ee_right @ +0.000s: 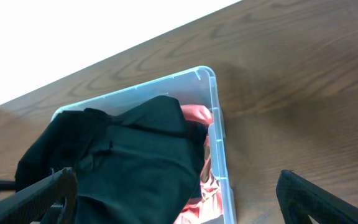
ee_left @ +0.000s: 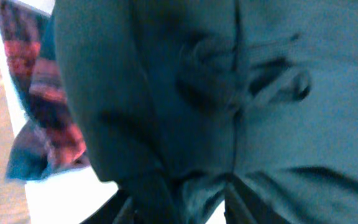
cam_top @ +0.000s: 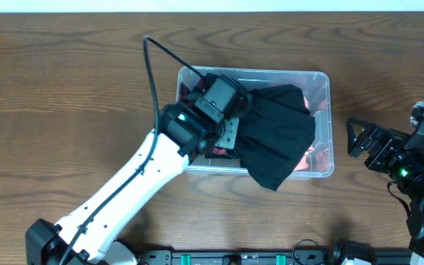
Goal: Pack container
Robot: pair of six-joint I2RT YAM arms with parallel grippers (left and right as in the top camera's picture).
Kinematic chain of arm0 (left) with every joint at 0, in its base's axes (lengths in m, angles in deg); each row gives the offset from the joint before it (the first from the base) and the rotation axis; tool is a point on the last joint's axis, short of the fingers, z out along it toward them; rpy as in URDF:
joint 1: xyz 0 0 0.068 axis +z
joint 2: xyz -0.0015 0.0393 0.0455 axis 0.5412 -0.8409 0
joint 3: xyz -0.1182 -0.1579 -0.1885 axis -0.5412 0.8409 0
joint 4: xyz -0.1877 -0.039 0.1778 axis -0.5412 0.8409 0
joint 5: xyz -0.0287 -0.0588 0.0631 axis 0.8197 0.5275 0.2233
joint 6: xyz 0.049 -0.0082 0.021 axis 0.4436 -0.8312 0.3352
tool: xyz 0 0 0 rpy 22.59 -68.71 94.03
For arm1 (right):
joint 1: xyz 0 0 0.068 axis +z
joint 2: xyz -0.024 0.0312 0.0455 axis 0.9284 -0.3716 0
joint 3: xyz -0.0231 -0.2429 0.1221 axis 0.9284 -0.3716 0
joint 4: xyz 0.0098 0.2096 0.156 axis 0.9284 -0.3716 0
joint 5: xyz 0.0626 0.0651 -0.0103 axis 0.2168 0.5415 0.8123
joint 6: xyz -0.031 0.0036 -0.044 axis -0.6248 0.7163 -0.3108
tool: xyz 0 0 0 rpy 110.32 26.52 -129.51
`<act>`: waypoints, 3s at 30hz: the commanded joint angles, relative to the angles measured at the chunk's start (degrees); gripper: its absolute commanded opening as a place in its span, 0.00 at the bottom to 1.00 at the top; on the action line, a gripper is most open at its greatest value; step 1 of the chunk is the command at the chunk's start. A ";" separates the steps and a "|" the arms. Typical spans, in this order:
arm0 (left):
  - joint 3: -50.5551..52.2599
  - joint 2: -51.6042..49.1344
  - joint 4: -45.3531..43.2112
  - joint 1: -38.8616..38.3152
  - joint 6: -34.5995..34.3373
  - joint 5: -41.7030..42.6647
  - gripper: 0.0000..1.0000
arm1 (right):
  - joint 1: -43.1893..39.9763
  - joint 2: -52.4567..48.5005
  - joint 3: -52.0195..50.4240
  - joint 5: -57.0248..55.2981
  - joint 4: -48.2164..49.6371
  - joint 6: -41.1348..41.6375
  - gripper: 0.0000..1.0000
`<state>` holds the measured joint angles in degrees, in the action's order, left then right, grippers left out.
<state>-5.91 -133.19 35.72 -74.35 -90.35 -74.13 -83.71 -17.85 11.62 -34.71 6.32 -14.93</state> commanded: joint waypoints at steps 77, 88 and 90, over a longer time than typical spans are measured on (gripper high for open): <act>7.67 -14.27 -37.18 -7.17 15.82 7.98 0.54 | -0.57 0.13 0.44 -0.20 -0.02 0.04 0.99; 7.67 -22.38 -26.47 -6.95 16.81 7.23 0.54 | -0.57 0.13 0.46 -0.20 -0.02 0.04 0.99; 7.67 -20.44 -23.32 -6.97 18.34 5.86 0.54 | -0.57 0.13 0.44 -0.20 -0.02 0.07 1.00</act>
<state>-2.46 -151.39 5.34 -81.67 -73.87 -67.21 -83.71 -17.85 11.62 -34.71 6.30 -14.93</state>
